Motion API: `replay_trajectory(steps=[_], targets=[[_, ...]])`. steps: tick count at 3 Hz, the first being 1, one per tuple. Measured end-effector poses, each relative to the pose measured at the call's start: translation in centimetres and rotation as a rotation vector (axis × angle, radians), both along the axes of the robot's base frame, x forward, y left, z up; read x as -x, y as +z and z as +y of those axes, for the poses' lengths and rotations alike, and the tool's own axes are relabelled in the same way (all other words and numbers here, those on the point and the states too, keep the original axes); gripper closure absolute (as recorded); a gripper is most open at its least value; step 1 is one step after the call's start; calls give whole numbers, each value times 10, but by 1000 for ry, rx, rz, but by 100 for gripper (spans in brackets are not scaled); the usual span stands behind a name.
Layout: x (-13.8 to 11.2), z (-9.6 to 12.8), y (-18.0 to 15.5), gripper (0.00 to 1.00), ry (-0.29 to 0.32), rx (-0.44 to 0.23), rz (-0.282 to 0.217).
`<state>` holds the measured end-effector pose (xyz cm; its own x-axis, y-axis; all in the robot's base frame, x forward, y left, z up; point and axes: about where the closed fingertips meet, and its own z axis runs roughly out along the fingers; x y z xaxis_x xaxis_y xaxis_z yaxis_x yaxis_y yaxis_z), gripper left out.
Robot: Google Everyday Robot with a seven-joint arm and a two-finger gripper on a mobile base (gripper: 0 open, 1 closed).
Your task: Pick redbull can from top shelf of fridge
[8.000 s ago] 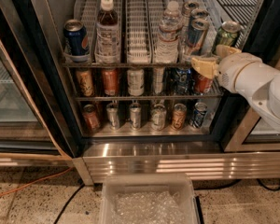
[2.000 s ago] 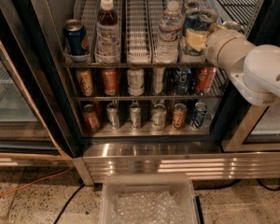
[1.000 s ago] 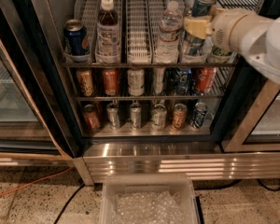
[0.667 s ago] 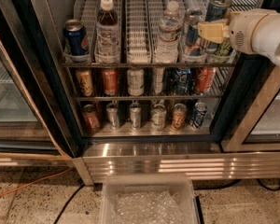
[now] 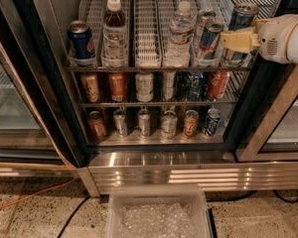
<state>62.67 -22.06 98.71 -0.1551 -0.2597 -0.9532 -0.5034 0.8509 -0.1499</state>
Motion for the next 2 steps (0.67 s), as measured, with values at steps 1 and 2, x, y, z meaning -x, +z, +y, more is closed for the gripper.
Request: replay_trajectory(steps=[1,2], targets=[[3,8,0,100,19,-1,-4],[27,37,-22,100,97,4,32]])
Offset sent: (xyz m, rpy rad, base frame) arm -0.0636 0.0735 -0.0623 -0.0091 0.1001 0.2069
